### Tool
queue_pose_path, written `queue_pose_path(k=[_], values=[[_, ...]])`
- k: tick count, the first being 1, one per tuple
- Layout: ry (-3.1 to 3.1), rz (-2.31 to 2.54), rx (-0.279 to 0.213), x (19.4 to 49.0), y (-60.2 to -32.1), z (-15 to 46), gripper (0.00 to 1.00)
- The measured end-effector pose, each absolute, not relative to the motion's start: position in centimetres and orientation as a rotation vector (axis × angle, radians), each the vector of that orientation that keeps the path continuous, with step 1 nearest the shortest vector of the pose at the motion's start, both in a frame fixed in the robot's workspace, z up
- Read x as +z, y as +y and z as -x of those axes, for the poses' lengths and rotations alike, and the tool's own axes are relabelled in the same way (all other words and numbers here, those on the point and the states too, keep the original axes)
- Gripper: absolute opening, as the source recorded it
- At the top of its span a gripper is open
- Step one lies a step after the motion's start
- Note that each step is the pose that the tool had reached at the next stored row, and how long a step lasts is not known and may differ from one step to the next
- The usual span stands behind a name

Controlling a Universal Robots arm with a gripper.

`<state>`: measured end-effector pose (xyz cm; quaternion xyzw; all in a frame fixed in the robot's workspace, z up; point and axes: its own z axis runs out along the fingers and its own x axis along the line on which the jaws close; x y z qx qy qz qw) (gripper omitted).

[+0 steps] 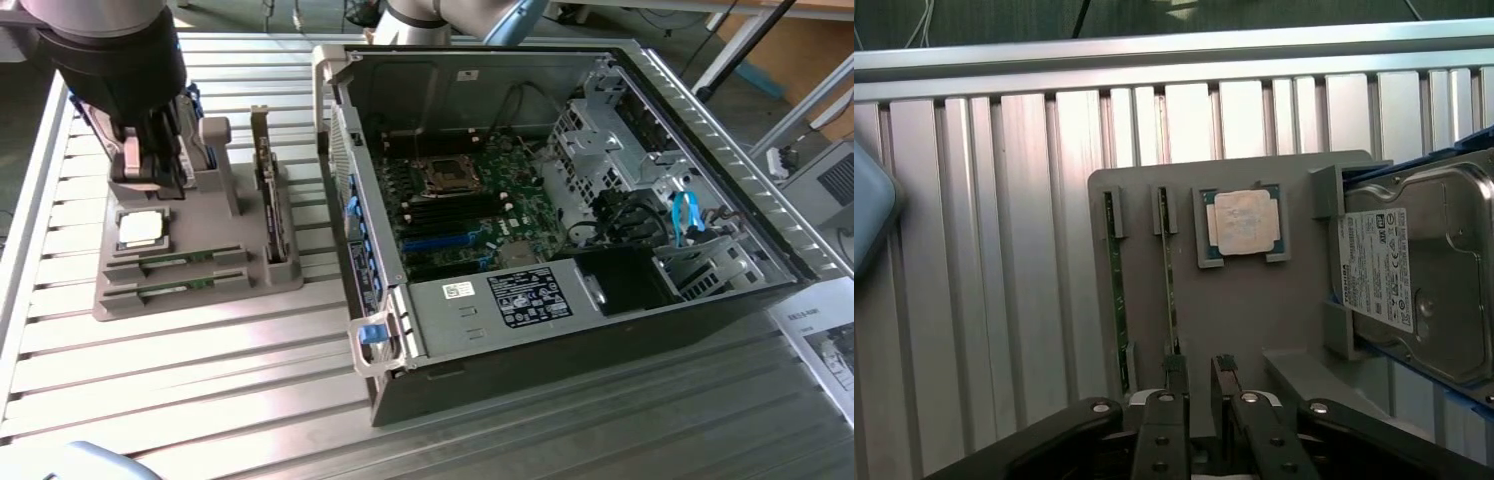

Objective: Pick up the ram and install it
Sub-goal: 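Pick up the ram and move it above insertion slot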

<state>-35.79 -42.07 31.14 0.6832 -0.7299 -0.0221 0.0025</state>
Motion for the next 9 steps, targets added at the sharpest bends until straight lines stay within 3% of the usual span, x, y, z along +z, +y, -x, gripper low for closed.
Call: queue_pose_path(k=[9], values=[[-2.289, -2.143, -0.069, 31.2, -43.4, 35.8, 0.24]])
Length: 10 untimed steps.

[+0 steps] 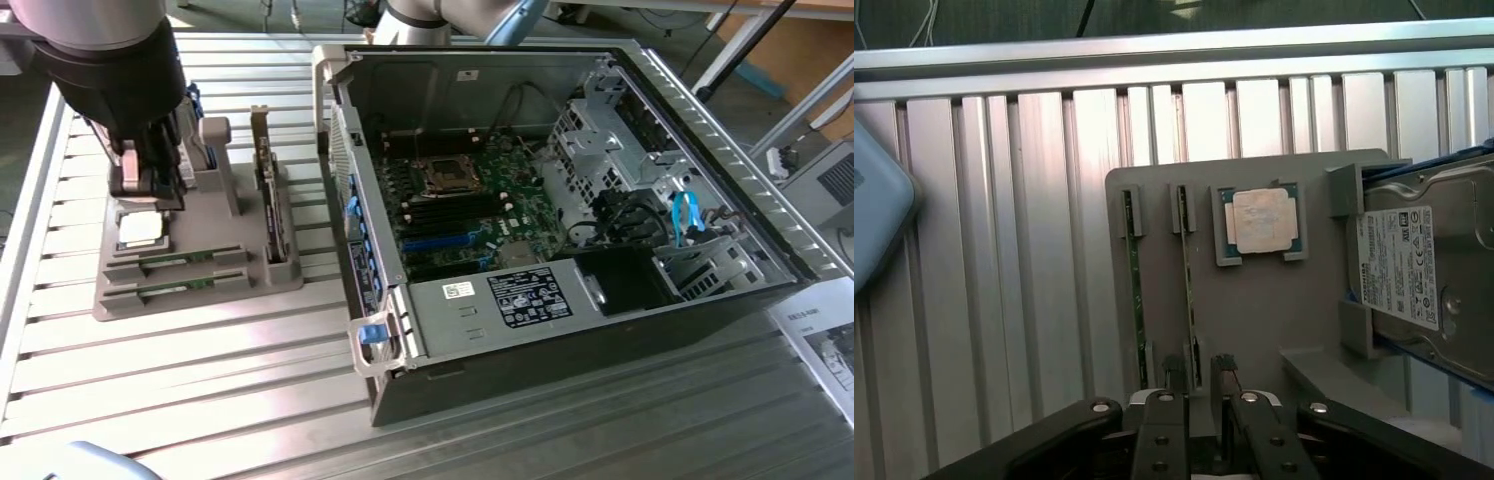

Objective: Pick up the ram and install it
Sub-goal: 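Pick up the ram and move it above insertion slot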

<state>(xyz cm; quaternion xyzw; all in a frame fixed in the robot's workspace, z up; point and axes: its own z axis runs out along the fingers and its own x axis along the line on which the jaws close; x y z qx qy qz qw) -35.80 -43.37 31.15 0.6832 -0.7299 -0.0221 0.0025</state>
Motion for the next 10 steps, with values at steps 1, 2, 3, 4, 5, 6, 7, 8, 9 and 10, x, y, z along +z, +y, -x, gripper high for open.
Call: queue_pose_path(k=[1, 2, 3, 4, 5, 6, 7, 8, 9, 10], values=[[-2.289, -2.143, -0.069, 31.2, -43.6, 35.8, 0.24], [-2.289, -2.143, -0.069, 31.2, -43.7, 35.8, 0.24], [-2.289, -2.143, -0.069, 31.2, -43.9, 35.8, 0.24], [-2.289, -2.143, -0.069, 31.2, -44.0, 35.8, 0.24], [-2.289, -2.143, -0.069, 31.2, -44.1, 35.8, 0.24], [-2.289, -2.143, -0.069, 31.2, -44.2, 35.8, 0.24], [-2.289, -2.143, -0.069, 31.2, -44.4, 35.8, 0.24], [-2.289, -2.143, -0.069, 31.2, -44.5, 35.8, 0.24], [-2.289, -2.143, -0.069, 31.2, -44.6, 35.8, 0.24], [-2.289, -2.143, -0.069, 31.2, -44.6, 35.8, 0.24]])
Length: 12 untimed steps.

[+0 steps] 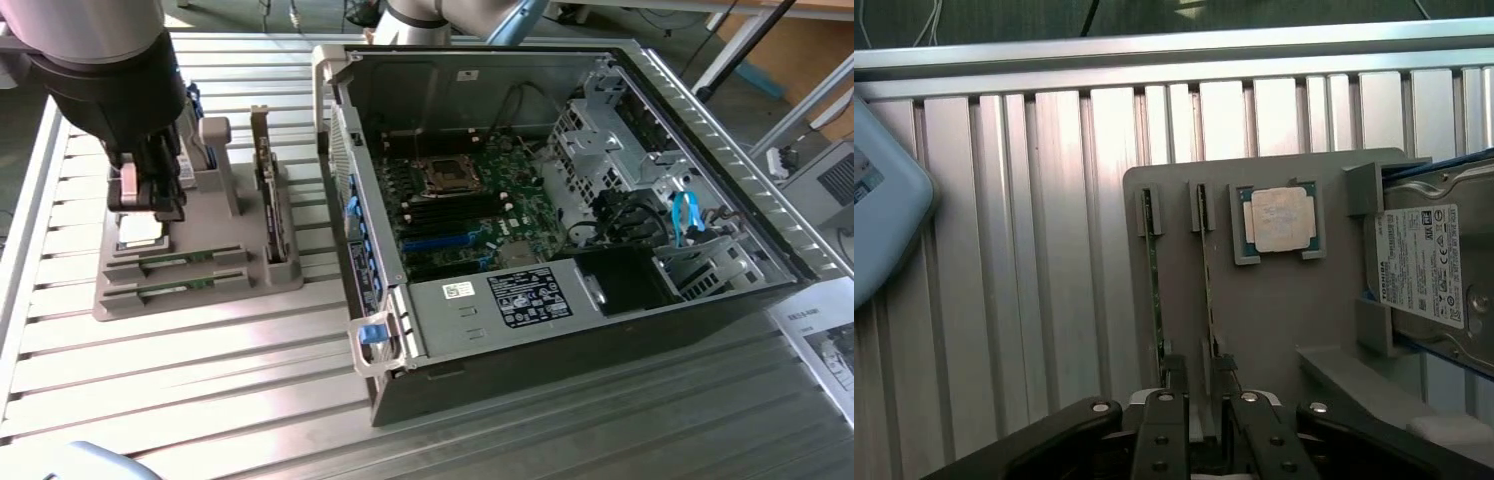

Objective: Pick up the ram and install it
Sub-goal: 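Pick up the ram and move it above insertion slot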

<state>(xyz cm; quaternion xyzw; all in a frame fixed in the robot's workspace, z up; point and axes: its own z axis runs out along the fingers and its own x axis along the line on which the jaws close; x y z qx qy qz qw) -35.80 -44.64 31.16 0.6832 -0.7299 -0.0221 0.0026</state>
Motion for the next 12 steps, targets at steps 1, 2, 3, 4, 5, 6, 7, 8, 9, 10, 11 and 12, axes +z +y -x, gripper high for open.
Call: queue_pose_path(k=[1, 2, 3, 4, 5, 6, 7, 8, 9, 10, 11, 12], values=[[-2.289, -2.143, -0.069, 31.2, -44.7, 35.8, 0.24], [-2.289, -2.143, -0.069, 31.2, -44.7, 35.8, 0.24], [-2.289, -2.143, -0.069, 31.2, -44.7, 35.8, 0.24], [-2.289, -2.143, -0.069, 31.2, -44.7, 35.8, 0.24], [-2.289, -2.143, -0.069, 31.2, -44.7, 35.8, 0.24], [-2.290, -2.143, -0.069, 31.1, -44.7, 35.8, 0.24], [-2.290, -2.143, -0.069, 30.9, -44.7, 35.8, 0.24], [-2.289, -2.143, -0.069, 30.8, -44.7, 35.8, 0.24], [-2.289, -2.143, -0.069, 30.6, -44.7, 35.8, 0.24], [-2.289, -2.143, -0.069, 30.4, -44.7, 35.8, 0.24], [-2.289, -2.143, -0.069, 30.3, -44.7, 35.8, 0.24], [-2.290, -2.143, -0.069, 30.1, -44.7, 35.8, 0.24]])
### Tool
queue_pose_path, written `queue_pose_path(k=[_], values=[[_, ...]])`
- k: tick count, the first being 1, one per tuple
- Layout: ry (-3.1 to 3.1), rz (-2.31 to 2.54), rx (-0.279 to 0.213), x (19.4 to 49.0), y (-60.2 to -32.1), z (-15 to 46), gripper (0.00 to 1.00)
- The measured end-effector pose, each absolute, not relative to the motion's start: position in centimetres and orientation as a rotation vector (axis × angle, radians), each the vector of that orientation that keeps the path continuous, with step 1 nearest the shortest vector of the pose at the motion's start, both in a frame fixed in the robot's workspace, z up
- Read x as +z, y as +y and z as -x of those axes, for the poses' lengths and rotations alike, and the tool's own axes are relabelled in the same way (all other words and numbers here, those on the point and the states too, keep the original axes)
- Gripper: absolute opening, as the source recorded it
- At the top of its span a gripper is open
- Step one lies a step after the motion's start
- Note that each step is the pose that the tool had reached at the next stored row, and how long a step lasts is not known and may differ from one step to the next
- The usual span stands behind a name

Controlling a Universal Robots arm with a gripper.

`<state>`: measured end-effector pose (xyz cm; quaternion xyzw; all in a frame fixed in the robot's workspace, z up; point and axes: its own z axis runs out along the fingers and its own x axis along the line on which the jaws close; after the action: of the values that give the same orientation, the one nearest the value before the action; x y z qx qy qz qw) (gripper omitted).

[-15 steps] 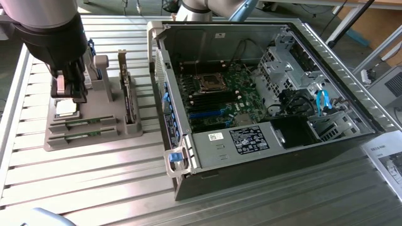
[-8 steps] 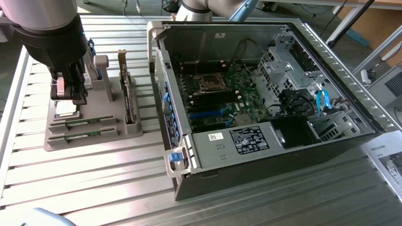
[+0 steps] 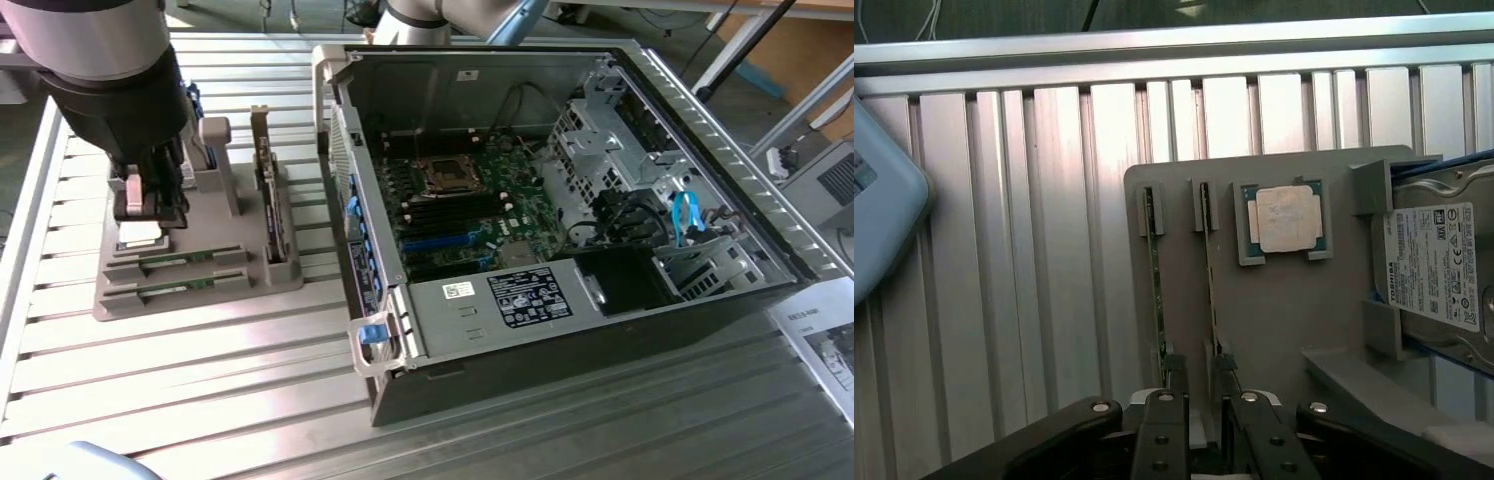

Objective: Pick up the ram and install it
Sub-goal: 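Pick up the ram and move it above insertion slot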

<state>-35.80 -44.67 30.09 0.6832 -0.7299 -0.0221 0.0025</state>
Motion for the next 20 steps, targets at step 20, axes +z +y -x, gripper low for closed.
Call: queue_pose_path(k=[20], values=[[-2.289, -2.143, -0.069, 27.4, -44.7, 35.8, 0.24]])
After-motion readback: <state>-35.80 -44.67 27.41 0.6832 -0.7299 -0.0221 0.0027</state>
